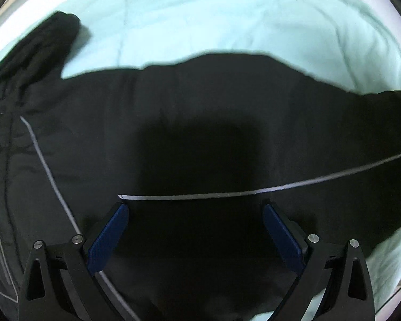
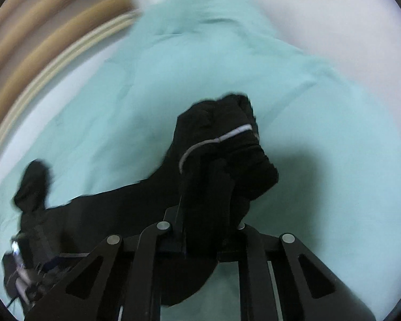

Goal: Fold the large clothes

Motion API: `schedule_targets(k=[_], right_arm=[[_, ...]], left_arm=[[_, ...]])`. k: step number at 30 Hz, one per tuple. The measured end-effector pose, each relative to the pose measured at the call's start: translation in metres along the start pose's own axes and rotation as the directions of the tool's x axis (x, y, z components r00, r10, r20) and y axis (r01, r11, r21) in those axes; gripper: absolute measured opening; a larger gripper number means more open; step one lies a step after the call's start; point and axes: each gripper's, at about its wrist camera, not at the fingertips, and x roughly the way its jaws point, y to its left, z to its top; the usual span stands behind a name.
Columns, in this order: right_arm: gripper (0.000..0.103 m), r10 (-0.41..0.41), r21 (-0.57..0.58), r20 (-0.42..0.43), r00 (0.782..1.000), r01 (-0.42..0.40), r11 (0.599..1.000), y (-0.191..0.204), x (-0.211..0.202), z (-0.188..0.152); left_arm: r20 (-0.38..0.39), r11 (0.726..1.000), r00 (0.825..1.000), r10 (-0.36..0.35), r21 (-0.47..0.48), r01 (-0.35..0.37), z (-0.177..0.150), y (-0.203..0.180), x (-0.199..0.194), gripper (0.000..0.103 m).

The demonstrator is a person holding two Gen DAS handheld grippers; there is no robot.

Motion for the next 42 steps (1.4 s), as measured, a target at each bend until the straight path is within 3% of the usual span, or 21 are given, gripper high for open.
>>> schedule_targets(k=[4,8,13,19,25,30,33,36,40,42], right_arm=[[0.014,-0.036,0.156,-0.069,0.997,0.046,0.987,-0.035,0.034,-0.014],[0.014,-0.112,0.079,-0.074,0.991,0.118,0.99,-0.014,0.036,-0.02],[0.013,-0.012,-0.024,-0.017,1.0,0.011,1.0,0.033,-0.001,-0.013],[0.013,0.187,-0.216,-0.033,0.982,-0.189,0.958,0.143,-0.032,-0.038],[0.013,0.327,-0.421,-0.143,0.934,-0.356,0.834,0.289,-0.048,-0.089],[0.013,0.377,-0.526,-0.276,0.884,-0.468,0.71,0.399,-0.046,-0.149],[0.013,0.383,-0.534,-0.385,0.84,-0.541,0.65,0.449,-0.033,-0.19],[0.013,0.358,-0.576,-0.452,0.817,-0.574,0.583,0.486,-0.022,-0.231],[0.013,0.317,-0.634,-0.505,0.803,-0.594,0.495,0.53,-0.01,-0.28],[0.013,0.282,-0.669,-0.518,0.808,-0.588,0.454,0.55,-0.003,-0.308]], left_arm=[[-0.02,0.999,0.999,0.032,0.043,-0.031,-0.003,-0.005,0.017,0.101],[-0.012,0.999,1.0,0.013,0.046,-0.013,-0.005,-0.001,0.006,0.1],[0.07,0.997,0.995,-0.073,-0.022,0.075,-0.018,0.03,-0.046,0.1],[0.187,0.995,0.982,-0.036,-0.083,0.052,-0.043,0.085,-0.114,0.1],[0.237,0.98,0.968,0.081,-0.194,-0.034,-0.071,0.176,-0.163,0.1],[0.24,0.938,0.95,0.2,-0.326,-0.115,-0.108,0.244,-0.195,0.1],[0.21,0.9,0.942,0.261,-0.406,-0.159,-0.143,0.28,-0.201,0.1],[0.168,0.862,0.941,0.293,-0.472,-0.184,-0.174,0.31,-0.202,0.1],[0.125,0.83,0.946,0.299,-0.523,-0.194,-0.194,0.333,-0.194,0.1],[0.109,0.815,0.947,0.301,-0.545,-0.196,-0.2,0.345,-0.189,0.1]])
